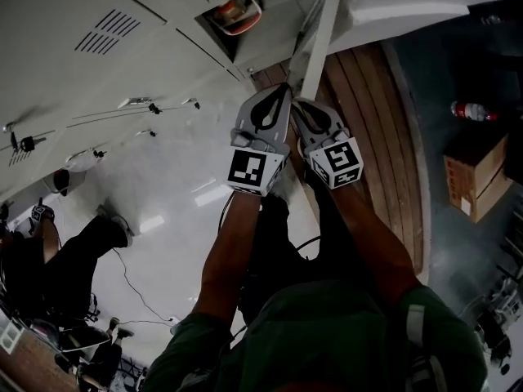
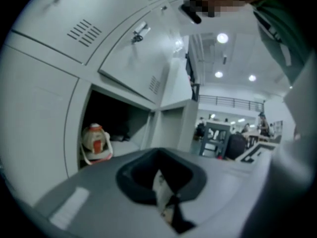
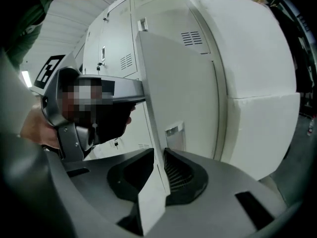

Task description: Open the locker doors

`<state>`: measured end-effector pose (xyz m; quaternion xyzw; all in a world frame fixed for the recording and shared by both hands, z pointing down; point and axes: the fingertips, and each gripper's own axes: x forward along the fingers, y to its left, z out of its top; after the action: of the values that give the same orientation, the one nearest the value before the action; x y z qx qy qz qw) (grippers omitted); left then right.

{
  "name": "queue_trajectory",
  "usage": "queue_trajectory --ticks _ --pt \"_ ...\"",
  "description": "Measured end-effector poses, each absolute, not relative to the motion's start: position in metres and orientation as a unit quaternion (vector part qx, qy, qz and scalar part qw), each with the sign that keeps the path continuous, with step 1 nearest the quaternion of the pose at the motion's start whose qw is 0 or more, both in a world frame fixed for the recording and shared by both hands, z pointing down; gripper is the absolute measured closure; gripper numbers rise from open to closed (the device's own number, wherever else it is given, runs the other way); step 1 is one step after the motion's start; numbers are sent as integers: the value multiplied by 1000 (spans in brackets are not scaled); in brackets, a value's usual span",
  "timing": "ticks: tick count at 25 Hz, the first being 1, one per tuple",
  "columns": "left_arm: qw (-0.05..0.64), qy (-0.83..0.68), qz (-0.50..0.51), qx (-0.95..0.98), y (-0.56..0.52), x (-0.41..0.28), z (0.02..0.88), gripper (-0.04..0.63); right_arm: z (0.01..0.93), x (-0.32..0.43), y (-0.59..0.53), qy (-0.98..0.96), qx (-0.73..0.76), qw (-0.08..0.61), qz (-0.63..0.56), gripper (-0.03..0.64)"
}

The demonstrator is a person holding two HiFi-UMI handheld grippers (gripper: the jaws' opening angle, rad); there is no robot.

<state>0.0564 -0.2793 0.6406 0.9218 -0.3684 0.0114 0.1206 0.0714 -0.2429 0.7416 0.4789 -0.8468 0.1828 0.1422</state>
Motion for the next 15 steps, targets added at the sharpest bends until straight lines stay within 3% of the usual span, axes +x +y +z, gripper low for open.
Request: queue_trajectory --ticks 9,15 --pt "129 -290 47 947 -239 134 630 609 724 148 -216 -787 558 147 217 561" --pt "114 -291 65 948 -235 122 592 609 693 200 -217 -750 604 150 223 561"
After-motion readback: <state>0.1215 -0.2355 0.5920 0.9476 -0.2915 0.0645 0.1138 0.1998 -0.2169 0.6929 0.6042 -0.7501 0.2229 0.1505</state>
